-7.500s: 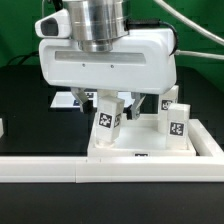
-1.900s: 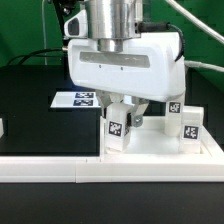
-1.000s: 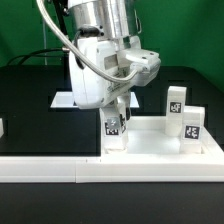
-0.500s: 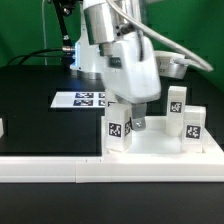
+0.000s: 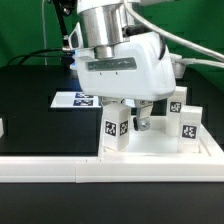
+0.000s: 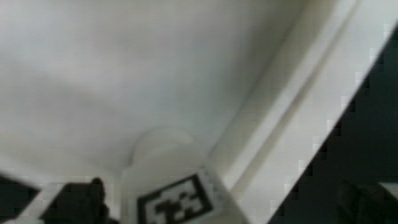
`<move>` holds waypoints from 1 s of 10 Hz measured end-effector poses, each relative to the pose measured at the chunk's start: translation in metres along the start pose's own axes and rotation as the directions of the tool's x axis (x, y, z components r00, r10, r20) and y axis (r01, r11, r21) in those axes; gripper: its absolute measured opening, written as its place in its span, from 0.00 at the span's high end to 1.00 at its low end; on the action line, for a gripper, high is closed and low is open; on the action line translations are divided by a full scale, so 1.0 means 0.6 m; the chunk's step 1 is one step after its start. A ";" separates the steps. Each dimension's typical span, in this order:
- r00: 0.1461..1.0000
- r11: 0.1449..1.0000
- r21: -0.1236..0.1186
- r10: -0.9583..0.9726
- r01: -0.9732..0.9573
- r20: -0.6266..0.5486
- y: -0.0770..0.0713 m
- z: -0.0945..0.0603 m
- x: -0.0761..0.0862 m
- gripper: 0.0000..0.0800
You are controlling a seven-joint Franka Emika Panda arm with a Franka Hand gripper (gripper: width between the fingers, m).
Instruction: Assemble square table
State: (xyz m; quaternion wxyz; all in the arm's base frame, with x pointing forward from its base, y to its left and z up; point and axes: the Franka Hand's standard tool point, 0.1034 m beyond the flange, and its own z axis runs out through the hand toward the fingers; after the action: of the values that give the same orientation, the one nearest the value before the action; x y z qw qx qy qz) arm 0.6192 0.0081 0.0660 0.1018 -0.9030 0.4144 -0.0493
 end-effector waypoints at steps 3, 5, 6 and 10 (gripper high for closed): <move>0.992 0.992 -0.018 -0.129 0.129 -0.011 0.007 -0.003 0.014 0.19; 0.996 0.996 -0.019 -0.088 0.088 -0.012 0.009 -0.002 0.014 0.50; 1.000 1.000 -0.019 -0.011 0.011 -0.012 0.009 -0.002 0.014 0.50; 0.923 0.923 -0.024 0.385 -0.385 -0.012 0.011 -0.001 0.015 0.64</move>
Offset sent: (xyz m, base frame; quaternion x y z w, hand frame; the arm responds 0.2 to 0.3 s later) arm 0.0000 0.0000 0.0000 0.0000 0.0000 0.0000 1.0000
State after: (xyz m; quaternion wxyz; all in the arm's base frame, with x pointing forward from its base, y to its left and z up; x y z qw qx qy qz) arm 0.6200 -0.0031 0.0654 0.0963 -0.8052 0.5846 -0.0260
